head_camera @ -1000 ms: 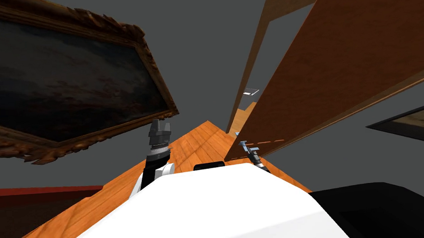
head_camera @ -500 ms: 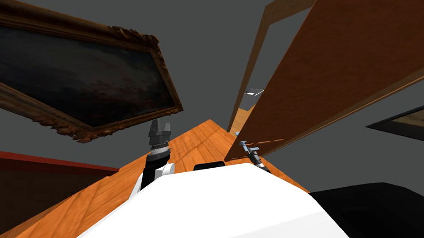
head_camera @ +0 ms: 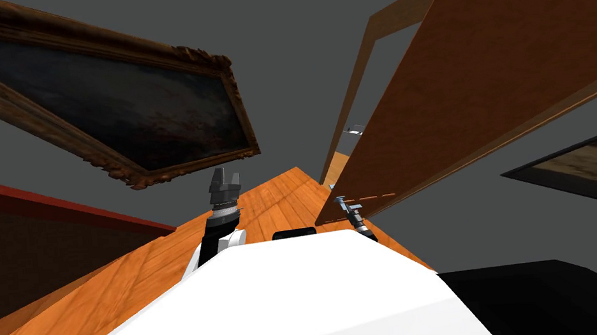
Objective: Pull the door open
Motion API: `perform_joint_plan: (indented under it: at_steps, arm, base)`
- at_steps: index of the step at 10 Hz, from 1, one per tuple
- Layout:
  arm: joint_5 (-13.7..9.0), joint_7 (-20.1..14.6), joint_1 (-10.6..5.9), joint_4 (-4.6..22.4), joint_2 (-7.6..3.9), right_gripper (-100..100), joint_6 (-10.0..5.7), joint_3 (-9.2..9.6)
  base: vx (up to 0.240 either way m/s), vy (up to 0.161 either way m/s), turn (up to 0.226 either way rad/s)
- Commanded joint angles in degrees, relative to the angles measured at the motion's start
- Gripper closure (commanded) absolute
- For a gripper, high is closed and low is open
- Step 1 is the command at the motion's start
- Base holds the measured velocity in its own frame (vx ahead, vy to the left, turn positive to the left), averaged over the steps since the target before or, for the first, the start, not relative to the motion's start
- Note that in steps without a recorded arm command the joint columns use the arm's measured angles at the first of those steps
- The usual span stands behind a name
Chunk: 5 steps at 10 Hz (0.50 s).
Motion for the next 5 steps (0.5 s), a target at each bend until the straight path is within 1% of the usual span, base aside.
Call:
perform_joint_plan:
  at_steps: [1, 2, 3, 4, 5]
  arm:
    - [0.2, 0.5, -1.31, 0.1, 0.79, 100, 1.59, 0.22]
    - [0.2, 0.5, -1.31, 0.1, 0.79, 100, 1.59, 0.22]
    - [0.2, 0.5, -1.31, 0.1, 0.79, 100, 1.59, 0.22]
    - [0.3, 0.9, -2.97, 0.9, 1.31, 100, 2.33, 0.32]
    - [0.4, 1.2, -4.15, 1.6, 1.68, 100, 2.86, 0.39]
  base:
    - [-0.175, -0.046, 0.048]
    - [-0.163, -0.042, 0.055]
    - [-0.076, -0.010, 0.007]
    - [-0.112, -0.017, 0.043]
    - [-0.174, -0.062, 0.085]
